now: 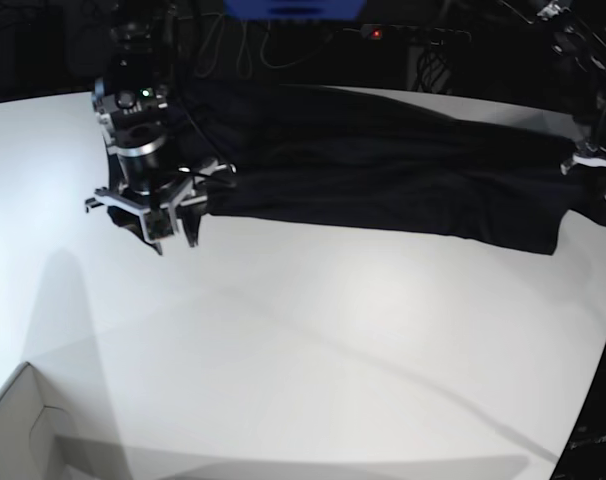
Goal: Layout the t-shirt on the table in an organized manner, then fold the t-shirt properly
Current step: 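Regrasp the band end with the left gripper and pull it outward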
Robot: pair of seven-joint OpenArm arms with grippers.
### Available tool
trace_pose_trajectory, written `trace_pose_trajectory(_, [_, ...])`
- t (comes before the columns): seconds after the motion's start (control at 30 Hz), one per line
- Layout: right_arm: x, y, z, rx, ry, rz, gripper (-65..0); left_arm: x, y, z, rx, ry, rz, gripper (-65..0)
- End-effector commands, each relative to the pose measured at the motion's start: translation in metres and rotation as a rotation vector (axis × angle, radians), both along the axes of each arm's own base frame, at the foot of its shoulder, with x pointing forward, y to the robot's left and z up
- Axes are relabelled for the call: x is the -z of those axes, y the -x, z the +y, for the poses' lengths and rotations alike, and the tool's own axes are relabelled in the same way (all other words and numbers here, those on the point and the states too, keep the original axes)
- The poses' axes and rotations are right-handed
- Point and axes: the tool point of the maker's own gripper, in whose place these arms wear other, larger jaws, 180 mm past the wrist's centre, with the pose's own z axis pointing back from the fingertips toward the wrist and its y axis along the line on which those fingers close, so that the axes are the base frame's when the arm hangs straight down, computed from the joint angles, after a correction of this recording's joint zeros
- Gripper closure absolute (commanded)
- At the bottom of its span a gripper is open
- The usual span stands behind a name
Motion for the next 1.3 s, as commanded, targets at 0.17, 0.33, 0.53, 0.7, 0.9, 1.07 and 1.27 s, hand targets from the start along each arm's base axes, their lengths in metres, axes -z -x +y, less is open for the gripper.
trace_pose_trajectory(0.17, [-0.010,0.002,0.000,-0.003,-0.009,-0.037,-26.6,0.002,-0.007,0.013,0.003,0.014,-0.015,-0.1])
trace_pose_trajectory(0.33, [-0.012,0.002,0.000,-0.001,-0.008,-0.044,-26.9,0.009,-0.013,0.012,-0.002,0.041,-0.015,-2.1])
trace_pose_trajectory(0.53, [-0.017,0.008,-0.002,0.000,0.001,-0.051,-27.0,0.014,-0.009,0.011,-0.002,0.052,-0.003,-26.4])
trace_pose_trajectory(0.7, [-0.012,0.013,-0.011,0.024,0.008,-0.034,-27.1,0.011,-0.007,0.014,-0.005,0.043,-0.006,-38.8])
trace_pose_trajectory(0.9, [-0.007,0.019,-0.014,0.032,0.010,-0.014,-30.7,0.015,-0.005,0.018,-0.009,0.050,0.006,-45.2])
trace_pose_trajectory(1.07, [-0.004,0.022,-0.014,0.032,0.011,-0.004,-31.5,0.042,-0.001,0.016,-0.027,0.122,0.041,-49.5])
trace_pose_trajectory(1.27, [-0.003,0.024,-0.015,0.031,0.015,0.002,-31.9,0.065,-0.005,0.009,-0.037,0.197,0.067,-51.2])
